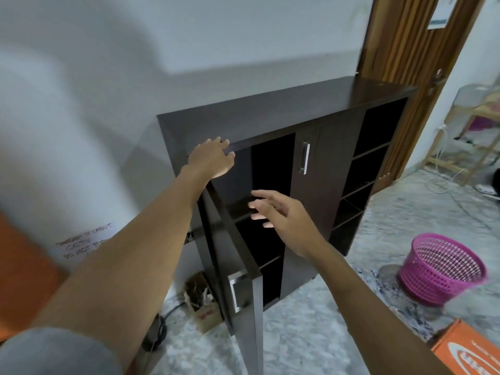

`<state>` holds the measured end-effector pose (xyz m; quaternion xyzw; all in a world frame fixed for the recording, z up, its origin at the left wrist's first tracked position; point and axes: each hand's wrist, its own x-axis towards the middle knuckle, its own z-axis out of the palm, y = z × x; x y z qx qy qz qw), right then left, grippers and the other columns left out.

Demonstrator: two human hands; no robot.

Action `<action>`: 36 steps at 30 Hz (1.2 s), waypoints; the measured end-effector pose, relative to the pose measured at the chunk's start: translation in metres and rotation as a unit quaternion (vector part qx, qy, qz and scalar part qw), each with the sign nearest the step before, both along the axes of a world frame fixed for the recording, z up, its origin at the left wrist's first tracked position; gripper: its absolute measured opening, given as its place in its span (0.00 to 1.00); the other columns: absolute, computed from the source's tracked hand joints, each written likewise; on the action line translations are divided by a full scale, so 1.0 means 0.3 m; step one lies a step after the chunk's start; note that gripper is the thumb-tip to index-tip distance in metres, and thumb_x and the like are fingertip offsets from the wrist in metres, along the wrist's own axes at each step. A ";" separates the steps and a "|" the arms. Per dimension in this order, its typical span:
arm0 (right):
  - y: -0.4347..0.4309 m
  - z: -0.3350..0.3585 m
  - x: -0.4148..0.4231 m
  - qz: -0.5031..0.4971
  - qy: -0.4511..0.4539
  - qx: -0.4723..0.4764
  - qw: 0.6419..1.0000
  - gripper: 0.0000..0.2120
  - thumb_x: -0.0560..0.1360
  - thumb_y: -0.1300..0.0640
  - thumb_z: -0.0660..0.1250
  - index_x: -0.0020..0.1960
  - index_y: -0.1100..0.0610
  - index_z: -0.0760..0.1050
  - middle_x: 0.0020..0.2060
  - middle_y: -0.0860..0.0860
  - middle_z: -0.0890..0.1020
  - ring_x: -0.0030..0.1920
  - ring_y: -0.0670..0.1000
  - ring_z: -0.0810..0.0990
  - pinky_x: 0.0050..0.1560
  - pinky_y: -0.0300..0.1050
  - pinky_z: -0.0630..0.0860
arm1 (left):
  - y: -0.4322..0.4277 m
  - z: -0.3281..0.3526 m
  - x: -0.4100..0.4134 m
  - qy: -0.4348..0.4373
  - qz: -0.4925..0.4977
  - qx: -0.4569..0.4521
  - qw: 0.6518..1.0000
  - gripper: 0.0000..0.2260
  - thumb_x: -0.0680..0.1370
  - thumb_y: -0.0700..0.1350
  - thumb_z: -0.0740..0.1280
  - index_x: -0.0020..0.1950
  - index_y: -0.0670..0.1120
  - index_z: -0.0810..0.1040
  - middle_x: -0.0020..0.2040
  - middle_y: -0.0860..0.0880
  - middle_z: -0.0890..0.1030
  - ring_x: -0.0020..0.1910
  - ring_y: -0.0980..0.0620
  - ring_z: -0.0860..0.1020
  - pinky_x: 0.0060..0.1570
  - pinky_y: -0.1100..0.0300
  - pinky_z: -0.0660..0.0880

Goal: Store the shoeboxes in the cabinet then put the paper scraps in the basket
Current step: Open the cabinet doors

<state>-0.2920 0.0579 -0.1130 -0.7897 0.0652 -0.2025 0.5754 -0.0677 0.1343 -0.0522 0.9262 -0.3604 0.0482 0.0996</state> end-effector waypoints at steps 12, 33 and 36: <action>-0.501 -0.093 0.278 -0.286 0.062 -0.066 0.954 0.22 0.77 0.39 0.63 0.66 0.49 0.75 0.55 0.43 0.82 0.55 0.42 0.79 0.61 0.46 0.76 | -0.354 0.018 0.073 -0.007 -0.096 -0.018 0.995 0.21 0.84 0.51 0.52 0.78 0.49 0.62 0.78 0.50 0.61 0.77 0.46 0.58 0.72 0.50 0.58; -0.904 -0.201 0.605 -0.229 -0.035 0.012 0.973 0.06 0.79 0.46 0.65 0.44 0.45 0.74 0.35 0.50 0.82 0.33 0.55 0.81 0.35 0.58 0.80 | -0.773 -0.027 0.145 0.005 -0.044 -0.044 0.998 0.20 0.83 0.58 0.55 0.75 0.59 0.64 0.78 0.57 0.61 0.77 0.49 0.59 0.73 0.48 0.61; -0.911 -0.188 0.593 -0.207 -0.019 0.025 0.978 0.07 0.79 0.46 0.65 0.42 0.45 0.73 0.35 0.52 0.81 0.35 0.58 0.81 0.36 0.59 0.80 | -0.773 -0.032 0.149 0.004 -0.043 -0.054 0.998 0.20 0.82 0.58 0.55 0.75 0.60 0.65 0.78 0.58 0.61 0.77 0.50 0.59 0.74 0.49 0.61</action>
